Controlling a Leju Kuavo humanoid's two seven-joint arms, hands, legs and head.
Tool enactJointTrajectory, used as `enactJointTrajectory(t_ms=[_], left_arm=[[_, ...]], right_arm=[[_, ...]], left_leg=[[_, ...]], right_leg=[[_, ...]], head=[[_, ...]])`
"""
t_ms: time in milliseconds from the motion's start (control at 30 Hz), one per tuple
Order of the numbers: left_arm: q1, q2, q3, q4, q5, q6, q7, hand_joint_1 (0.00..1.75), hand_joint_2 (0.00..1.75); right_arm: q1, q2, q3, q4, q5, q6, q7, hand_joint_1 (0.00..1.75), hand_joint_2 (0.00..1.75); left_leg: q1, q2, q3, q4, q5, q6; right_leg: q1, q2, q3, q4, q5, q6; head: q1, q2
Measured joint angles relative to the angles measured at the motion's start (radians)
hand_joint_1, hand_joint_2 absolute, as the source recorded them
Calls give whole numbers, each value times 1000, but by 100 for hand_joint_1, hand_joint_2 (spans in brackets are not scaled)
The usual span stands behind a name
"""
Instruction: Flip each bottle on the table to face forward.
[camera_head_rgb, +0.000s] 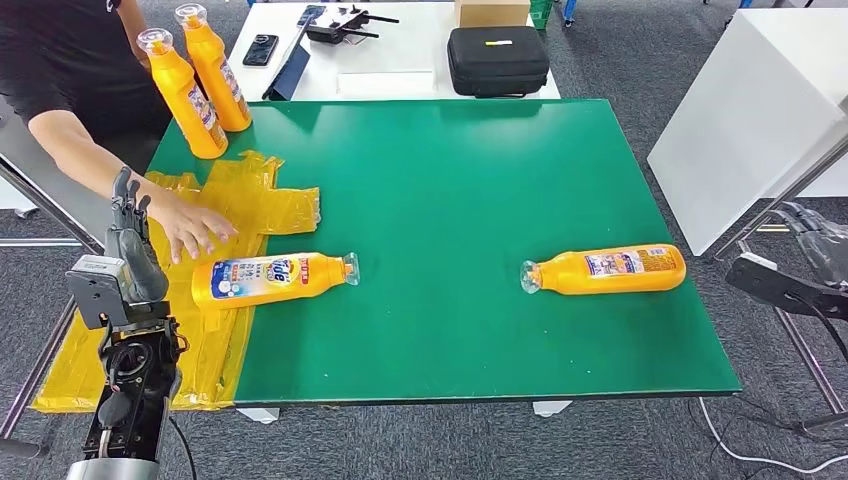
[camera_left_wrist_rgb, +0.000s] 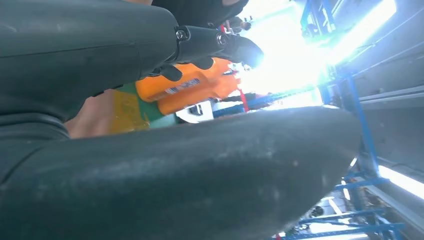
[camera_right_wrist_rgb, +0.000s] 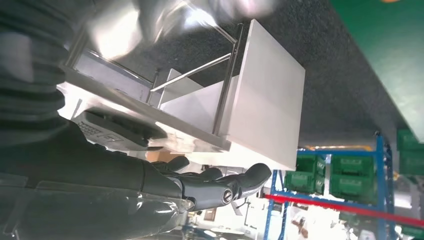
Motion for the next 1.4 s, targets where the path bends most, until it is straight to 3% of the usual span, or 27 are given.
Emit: enactJointTrajectory(t_ms=[433,733,1067,1200,1400], left_arm=[[12,-29,-58,-56,20,3,-4,0,0],[12,-41,-71,-69,29,0,2,0,0],[20,-42,-74,-80,52,1,2,0,0],[29,-42,-77,-93,61,1,0,0,0],[34,-42,-84,-105,68,1,3,0,0]], right_arm=[[-164,219,283,240,80,-80,-14,0,175],[-224,314,395,345,95,-69,-27,0,175],[-266,350,494,448,168,-71,64,0,175],[-272,342,521,475,203,-105,136,0,175],[-272,317,536,493,210,-148,156,0,175]], left_leg=[[1,2,0,0,1,0],[1,2,0,0,1,0],[0,1,0,0,1,0],[0,0,0,0,1,0],[0,0,-1,0,1,0]], right_leg=[[0,1,-1,0,0,0],[0,0,-1,0,0,0],[0,0,-1,0,0,0],[0,0,-2,0,0,0],[0,0,-2,0,0,0]], head=[[0,0],[0,0],[0,0],[0,0],[0,0]])
